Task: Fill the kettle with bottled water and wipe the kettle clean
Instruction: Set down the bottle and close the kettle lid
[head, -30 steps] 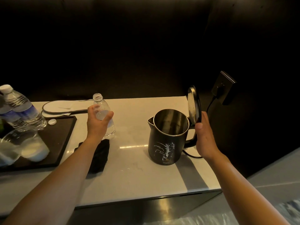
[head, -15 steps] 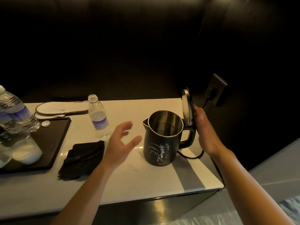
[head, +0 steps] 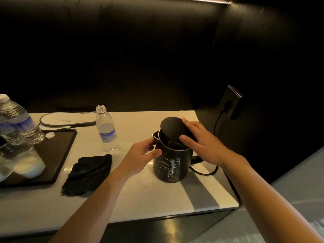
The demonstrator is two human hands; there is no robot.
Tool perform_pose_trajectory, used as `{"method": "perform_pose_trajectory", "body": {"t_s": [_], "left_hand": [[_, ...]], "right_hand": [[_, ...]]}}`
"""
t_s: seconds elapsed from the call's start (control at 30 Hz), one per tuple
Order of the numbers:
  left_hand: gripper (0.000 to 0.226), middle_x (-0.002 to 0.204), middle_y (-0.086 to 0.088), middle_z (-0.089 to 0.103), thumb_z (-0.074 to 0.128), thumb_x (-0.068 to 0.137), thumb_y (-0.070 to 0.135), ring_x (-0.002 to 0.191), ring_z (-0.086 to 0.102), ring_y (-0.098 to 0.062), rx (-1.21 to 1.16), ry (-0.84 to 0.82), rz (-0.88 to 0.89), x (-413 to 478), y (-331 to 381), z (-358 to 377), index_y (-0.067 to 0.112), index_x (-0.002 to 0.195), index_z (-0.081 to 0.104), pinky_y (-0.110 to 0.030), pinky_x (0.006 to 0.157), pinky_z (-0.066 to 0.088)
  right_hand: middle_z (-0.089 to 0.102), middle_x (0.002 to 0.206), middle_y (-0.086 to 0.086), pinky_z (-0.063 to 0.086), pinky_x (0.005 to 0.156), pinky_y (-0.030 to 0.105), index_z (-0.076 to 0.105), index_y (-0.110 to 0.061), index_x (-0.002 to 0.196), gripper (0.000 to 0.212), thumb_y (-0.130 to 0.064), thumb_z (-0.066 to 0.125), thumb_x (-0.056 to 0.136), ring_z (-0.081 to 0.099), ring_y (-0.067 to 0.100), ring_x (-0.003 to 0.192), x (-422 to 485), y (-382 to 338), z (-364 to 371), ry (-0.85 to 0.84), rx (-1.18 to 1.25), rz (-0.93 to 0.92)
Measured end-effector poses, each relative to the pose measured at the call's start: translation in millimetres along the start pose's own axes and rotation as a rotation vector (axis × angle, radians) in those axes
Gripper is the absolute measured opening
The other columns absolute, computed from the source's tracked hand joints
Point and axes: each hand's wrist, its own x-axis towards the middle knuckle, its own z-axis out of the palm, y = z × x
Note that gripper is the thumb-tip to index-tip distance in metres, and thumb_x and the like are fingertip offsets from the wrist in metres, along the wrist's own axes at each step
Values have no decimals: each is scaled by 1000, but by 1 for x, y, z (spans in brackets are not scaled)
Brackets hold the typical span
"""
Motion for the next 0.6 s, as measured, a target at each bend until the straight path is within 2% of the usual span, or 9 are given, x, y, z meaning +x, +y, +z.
{"method": "perform_pose_trajectory", "body": {"t_s": [0.27,0.47,0.53,0.6], "left_hand": [[56,132,12,69,65,85,63,130,59,-24,-6,-25,27,1,1,0,39,135,60,-55,109,45],[58,131,11,70,63,87,60,129,59,-22,-5,-36,32,1,-2,1,35,139,57,-52,109,47],[61,137,10,66,62,86,62,132,57,-21,26,-11,28,-1,-2,2,35,140,55,-44,109,47],[63,143,9,60,62,88,59,131,54,-17,69,56,23,-6,-2,1,31,144,52,-31,102,45]], "right_hand": [[34,156,-15,51,102,41,16,-47,159,94,-91,35,78,48,13,129,7,1,-9,-44,-105,24],[32,158,-14,52,93,34,15,-44,160,86,-82,40,86,46,9,120,8,-3,-4,-68,-291,20],[35,157,-13,52,94,37,16,-44,159,86,-81,42,86,48,11,122,8,-4,-4,-68,-274,26],[41,155,-11,51,96,39,18,-45,158,87,-82,45,84,51,14,125,8,-4,-5,-73,-251,31]]}}
